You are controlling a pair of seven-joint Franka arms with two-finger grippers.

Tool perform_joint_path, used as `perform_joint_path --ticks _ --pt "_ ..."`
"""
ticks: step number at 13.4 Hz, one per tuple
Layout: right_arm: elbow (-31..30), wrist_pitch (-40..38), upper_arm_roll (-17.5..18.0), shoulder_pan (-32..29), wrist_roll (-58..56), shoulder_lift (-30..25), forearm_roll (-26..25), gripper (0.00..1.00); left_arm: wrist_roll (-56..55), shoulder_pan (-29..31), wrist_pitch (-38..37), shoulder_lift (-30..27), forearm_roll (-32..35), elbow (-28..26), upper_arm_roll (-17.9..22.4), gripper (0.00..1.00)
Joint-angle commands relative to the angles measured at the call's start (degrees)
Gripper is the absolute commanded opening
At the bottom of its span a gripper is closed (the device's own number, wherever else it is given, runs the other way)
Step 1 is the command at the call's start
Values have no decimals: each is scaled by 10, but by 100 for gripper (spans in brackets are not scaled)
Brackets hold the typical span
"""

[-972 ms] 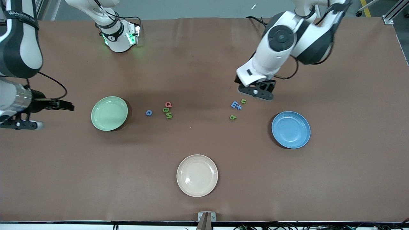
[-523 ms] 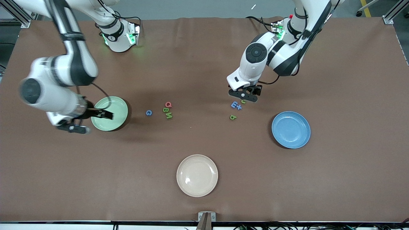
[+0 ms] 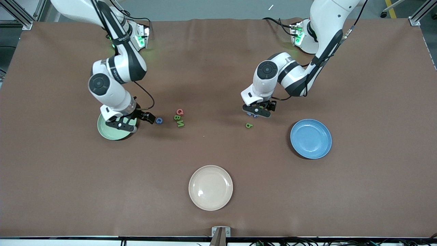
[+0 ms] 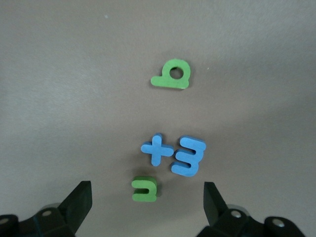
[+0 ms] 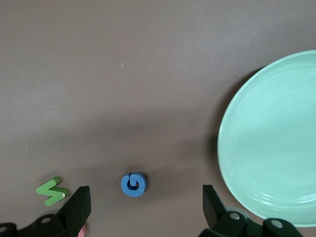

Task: Sort upper and lower case letters into plates
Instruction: 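Grasp the blue G with the right gripper while the left gripper descends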

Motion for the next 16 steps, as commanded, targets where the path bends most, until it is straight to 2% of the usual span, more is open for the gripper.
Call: perform_joint_path --ticks 1,3,5,7,13,14,16 --pt "-25 56 -6 8 10 23 3 99 -14 1 5 6 14 -2 -2 95" --pt "-26 94 -6 23 11 55 3 95 -14 2 6 7 16 -13 -2 90" --pt "-26 124 -6 32 21 81 3 90 -14 4 13 10 30 -14 -2 81" --pt "-26 126 -6 45 41 89 3 83 -13 4 25 16 35 -15 -2 75" --pt "-26 124 -6 59 55 95 3 73 -12 5 39 27 35 -15 2 64" --pt "-26 124 -6 59 58 95 3 70 -12 5 39 27 35 -16 2 61" --pt "-26 123 -6 61 60 97 3 55 -12 5 39 26 35 -19 2 56"
